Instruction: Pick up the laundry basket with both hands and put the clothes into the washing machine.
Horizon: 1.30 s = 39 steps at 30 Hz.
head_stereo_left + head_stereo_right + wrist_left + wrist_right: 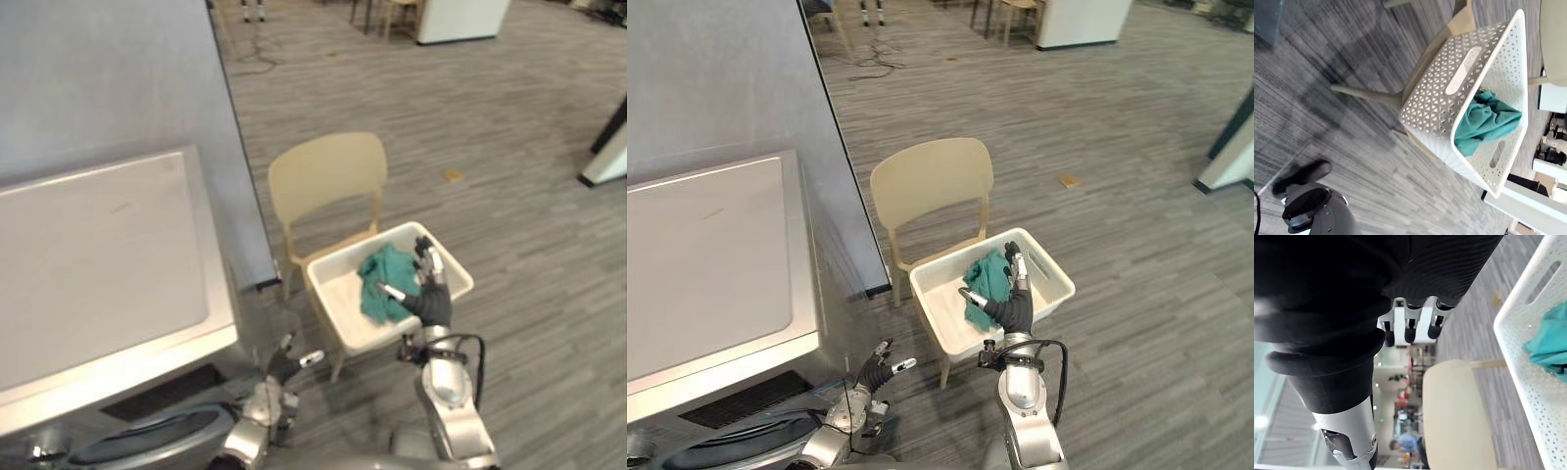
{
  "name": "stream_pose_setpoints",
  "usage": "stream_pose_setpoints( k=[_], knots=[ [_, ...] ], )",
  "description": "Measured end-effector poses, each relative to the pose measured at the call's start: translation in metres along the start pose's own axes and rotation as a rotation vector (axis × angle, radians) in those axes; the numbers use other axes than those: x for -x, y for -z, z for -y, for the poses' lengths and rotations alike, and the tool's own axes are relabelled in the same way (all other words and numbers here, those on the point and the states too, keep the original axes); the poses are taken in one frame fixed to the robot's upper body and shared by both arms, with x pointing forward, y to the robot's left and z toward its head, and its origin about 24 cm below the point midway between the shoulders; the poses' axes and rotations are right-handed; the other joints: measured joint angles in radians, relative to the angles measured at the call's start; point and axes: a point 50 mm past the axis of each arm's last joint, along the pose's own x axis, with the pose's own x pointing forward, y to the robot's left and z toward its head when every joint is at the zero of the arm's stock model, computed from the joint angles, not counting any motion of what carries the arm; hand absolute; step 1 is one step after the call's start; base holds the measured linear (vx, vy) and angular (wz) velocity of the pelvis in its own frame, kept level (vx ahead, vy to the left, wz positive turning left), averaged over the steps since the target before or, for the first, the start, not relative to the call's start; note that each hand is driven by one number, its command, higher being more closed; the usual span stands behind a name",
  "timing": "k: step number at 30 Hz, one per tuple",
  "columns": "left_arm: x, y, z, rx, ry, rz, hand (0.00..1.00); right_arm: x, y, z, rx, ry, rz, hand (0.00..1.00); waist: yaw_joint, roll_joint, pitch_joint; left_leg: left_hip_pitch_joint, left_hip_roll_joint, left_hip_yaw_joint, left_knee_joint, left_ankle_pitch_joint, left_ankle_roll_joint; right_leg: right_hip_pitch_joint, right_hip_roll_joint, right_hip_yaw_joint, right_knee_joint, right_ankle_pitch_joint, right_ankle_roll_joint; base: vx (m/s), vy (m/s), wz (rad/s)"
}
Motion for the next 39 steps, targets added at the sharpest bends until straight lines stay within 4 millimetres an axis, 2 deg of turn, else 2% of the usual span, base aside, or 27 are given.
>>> stream_pose_setpoints(
  k=[1, 2, 3, 4, 6, 8, 10, 12, 14, 16, 17, 19, 21, 22, 23, 27, 30, 33, 36, 39],
  knots=[
    [0.000, 0.004, -0.004, -0.007, -0.016, -0.016, 0.00, 0.000, 0.000, -0.001, -0.009, 0.006, -0.002, 0.00, -0.001, -0.012, -0.007, -0.005, 0.017, -0.033, 0.015, -0.020, -0.032, 0.008, 0.003, 0.019, -0.003, 0.033, 0.080, 0.20, -0.449, 0.59],
    [0.000, 0.006, -0.003, -0.004, -0.020, -0.028, 0.00, 0.000, 0.000, -0.001, -0.003, 0.003, -0.002, 0.00, 0.000, 0.009, -0.014, -0.007, 0.045, -0.050, 0.015, -0.024, -0.040, 0.017, 0.029, 0.000, -0.008, 0.021, 0.082, 0.20, -0.446, 0.46],
    [0.000, 0.007, 0.001, 0.015, -0.020, -0.037, 0.00, -0.001, 0.000, 0.004, 0.017, 0.006, 0.001, 0.00, 0.003, 0.037, -0.021, -0.007, 0.096, -0.065, -0.012, -0.010, -0.066, 0.039, 0.067, -0.041, -0.043, 0.024, 0.074, 0.19, -0.387, 0.41],
    [0.001, 0.007, 0.006, 0.033, -0.012, -0.038, 0.00, -0.002, 0.001, 0.009, 0.030, 0.020, 0.000, 0.00, 0.002, 0.055, -0.027, 0.008, 0.133, -0.076, -0.055, 0.021, -0.105, 0.067, 0.097, -0.077, -0.080, 0.034, 0.057, 0.20, -0.362, 0.37],
    [0.002, 0.009, 0.008, 0.072, -0.020, -0.048, 0.00, -0.003, 0.002, 0.009, 0.033, 0.018, -0.001, 0.00, 0.003, 0.057, -0.025, 0.043, 0.172, -0.076, -0.115, 0.060, -0.127, 0.105, 0.134, -0.099, -0.120, 0.042, 0.037, 0.17, -0.307, 0.24],
    [0.004, 0.015, -0.001, 0.141, -0.064, -0.072, 0.00, -0.007, 0.001, 0.007, 0.029, 0.014, 0.008, 0.00, 0.004, 0.038, -0.026, 0.051, 0.206, -0.089, -0.145, 0.116, -0.145, 0.135, 0.165, -0.138, -0.144, 0.036, 0.007, 0.11, -0.278, 0.33],
    [0.003, 0.014, -0.006, 0.185, -0.085, -0.075, 0.00, -0.009, 0.002, 0.013, 0.068, 0.043, 0.010, 0.00, 0.001, 0.024, -0.031, 0.001, 0.209, -0.123, -0.143, 0.161, -0.131, 0.138, 0.160, -0.197, -0.163, 0.035, -0.008, 0.04, -0.215, 0.82],
    [0.002, 0.013, -0.006, 0.207, -0.087, -0.072, 0.00, -0.010, 0.009, 0.025, 0.113, 0.091, -0.020, 0.00, 0.002, 0.021, -0.030, -0.045, 0.225, -0.057, -0.133, 0.205, -0.100, 0.138, 0.145, -0.256, -0.173, 0.030, -0.023, 0.01, -0.171, 1.01],
    [0.003, 0.014, -0.006, 0.236, -0.096, -0.079, 0.00, -0.009, 0.021, 0.048, 0.187, 0.201, -0.096, 0.00, 0.003, 0.030, -0.024, -0.041, 0.258, 0.149, -0.173, 0.237, -0.052, 0.186, 0.138, -0.350, -0.207, 0.036, -0.038, -0.03, -0.098, 1.11],
    [0.004, 0.015, -0.003, 0.253, -0.091, -0.082, 0.00, -0.008, 0.023, 0.069, 0.253, 0.273, -0.127, 0.00, 0.000, 0.031, -0.021, -0.028, 0.271, 0.238, -0.220, 0.239, -0.046, 0.229, 0.138, -0.419, -0.244, 0.038, -0.041, -0.05, -0.013, 1.14],
    [0.004, 0.014, 0.002, 0.248, -0.072, -0.080, 0.00, -0.005, 0.024, 0.086, 0.308, 0.330, -0.144, 0.00, -0.001, 0.037, -0.025, -0.027, 0.261, 0.247, -0.264, 0.244, -0.053, 0.242, 0.136, -0.459, -0.257, 0.039, -0.041, -0.06, 0.047, 1.10],
    [0.004, 0.012, 0.006, 0.231, -0.037, -0.070, 0.00, -0.003, 0.024, 0.104, 0.372, 0.383, -0.172, 0.00, 0.002, 0.036, -0.025, -0.033, 0.240, 0.220, -0.308, 0.273, -0.090, 0.241, 0.119, -0.489, -0.259, 0.042, -0.034, -0.06, 0.081, 0.72],
    [0.008, 0.015, 0.010, 0.195, 0.012, -0.071, 0.00, -0.001, 0.026, 0.115, 0.416, 0.396, -0.217, 0.00, 0.002, 0.019, -0.017, -0.058, 0.210, 0.192, -0.319, 0.287, -0.085, 0.249, 0.098, -0.515, -0.276, 0.057, -0.015, -0.15, 0.194, 0.61],
    [0.014, 0.024, 0.010, 0.112, 0.128, -0.092, 0.00, -0.018, 0.045, 0.133, 0.503, 0.323, -0.332, 0.00, 0.008, -0.012, -0.009, -0.108, 0.157, 0.169, -0.310, 0.297, -0.068, 0.238, 0.058, -0.536, -0.326, 0.110, 0.009, -0.18, 0.263, 0.48],
    [0.013, 0.021, 0.012, 0.112, 0.151, -0.080, 0.00, -0.027, 0.045, 0.137, 0.526, 0.297, -0.337, 0.00, 0.012, -0.008, -0.005, -0.129, 0.151, 0.171, -0.302, 0.299, -0.066, 0.218, 0.049, -0.534, -0.327, 0.122, 0.011, -0.16, 0.254, 0.35],
    [0.012, 0.011, 0.012, 0.116, 0.166, -0.036, 0.00, -0.046, 0.035, 0.138, 0.543, 0.280, -0.294, 0.00, 0.027, 0.000, 0.036, -0.170, 0.138, 0.171, -0.271, 0.297, -0.063, 0.192, 0.039, -0.532, -0.333, 0.142, 0.008, -0.07, 0.068, -0.02],
    [0.006, -0.005, 0.008, 0.098, 0.194, 0.024, 0.00, -0.084, 0.012, 0.133, 0.557, 0.251, -0.208, 0.00, 0.026, 0.005, 0.082, -0.284, 0.135, 0.176, -0.263, 0.319, -0.039, 0.074, 0.038, -0.514, -0.340, 0.183, -0.005, -0.14, 0.037, -0.13],
    [0.004, -0.009, 0.009, 0.092, 0.208, 0.029, 0.00, -0.096, 0.010, 0.128, 0.573, 0.227, -0.220, 0.00, 0.029, 0.007, 0.137, -0.299, 0.131, 0.177, -0.283, 0.335, -0.031, 0.059, 0.036, -0.515, -0.360, 0.203, -0.006, -0.09, 0.014, 0.01],
    [0.003, -0.012, 0.008, 0.093, 0.205, 0.036, 0.00, -0.100, 0.013, 0.127, 0.571, 0.231, -0.252, 0.00, 0.030, 0.006, 0.138, -0.327, 0.120, 0.174, -0.284, 0.343, -0.030, 0.034, 0.031, -0.520, -0.360, 0.207, -0.007, 0.01, 0.037, 0.05],
    [0.000, -0.027, 0.007, 0.097, 0.202, 0.093, 0.00, -0.118, 0.009, 0.126, 0.565, 0.239, -0.272, 0.00, 0.030, 0.007, 0.160, -0.342, 0.117, 0.173, -0.286, 0.350, -0.028, 0.019, 0.026, -0.519, -0.362, 0.217, -0.012, 0.02, 0.022, 0.00]
  ],
)
